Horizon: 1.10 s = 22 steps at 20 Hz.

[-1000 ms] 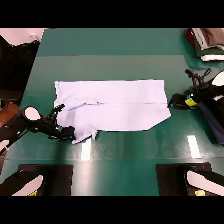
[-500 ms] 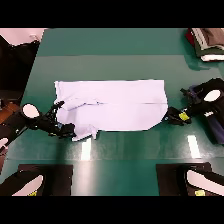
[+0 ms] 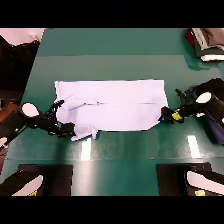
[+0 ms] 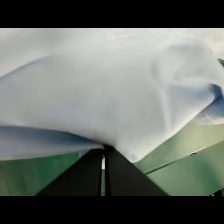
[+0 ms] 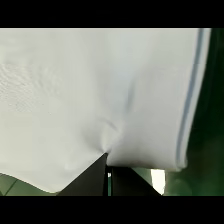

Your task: Fold the shirts.

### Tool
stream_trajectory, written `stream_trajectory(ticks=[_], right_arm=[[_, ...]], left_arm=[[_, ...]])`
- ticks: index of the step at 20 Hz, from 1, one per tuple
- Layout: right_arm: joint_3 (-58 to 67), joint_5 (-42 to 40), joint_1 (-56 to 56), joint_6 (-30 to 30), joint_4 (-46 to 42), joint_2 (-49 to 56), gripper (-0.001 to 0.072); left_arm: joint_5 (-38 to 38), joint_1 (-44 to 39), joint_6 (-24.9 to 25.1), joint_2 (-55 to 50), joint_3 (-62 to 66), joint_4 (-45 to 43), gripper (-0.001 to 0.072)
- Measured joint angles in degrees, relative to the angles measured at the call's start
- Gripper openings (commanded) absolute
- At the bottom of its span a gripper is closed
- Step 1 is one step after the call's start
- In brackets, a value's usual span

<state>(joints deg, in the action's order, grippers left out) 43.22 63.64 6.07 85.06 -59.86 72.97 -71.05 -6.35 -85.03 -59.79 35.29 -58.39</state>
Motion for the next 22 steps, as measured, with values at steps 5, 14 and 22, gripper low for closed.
stream_trajectory(ticks=[5, 14, 22], right_arm=[[-0.1, 3.2, 1.9, -0.7, -0.5, -7.6, 0.0016], [0.0, 11.9, 9.0, -0.7, -0.1, -19.9, 0.0016], [11.1, 10.2, 9.6, -0.6, 0.3, -11.7, 0.0016]], left_arm=[[-5.4, 0.0, 0.7, 2.7, 4.7, -1.1, 0.0029], [-11.8, 0.0, -2.1, 13.0, 14.7, -2.0, 0.0029], [5.6, 0.0, -3.5, 11.9, 19.2, -8.7, 0.003]])
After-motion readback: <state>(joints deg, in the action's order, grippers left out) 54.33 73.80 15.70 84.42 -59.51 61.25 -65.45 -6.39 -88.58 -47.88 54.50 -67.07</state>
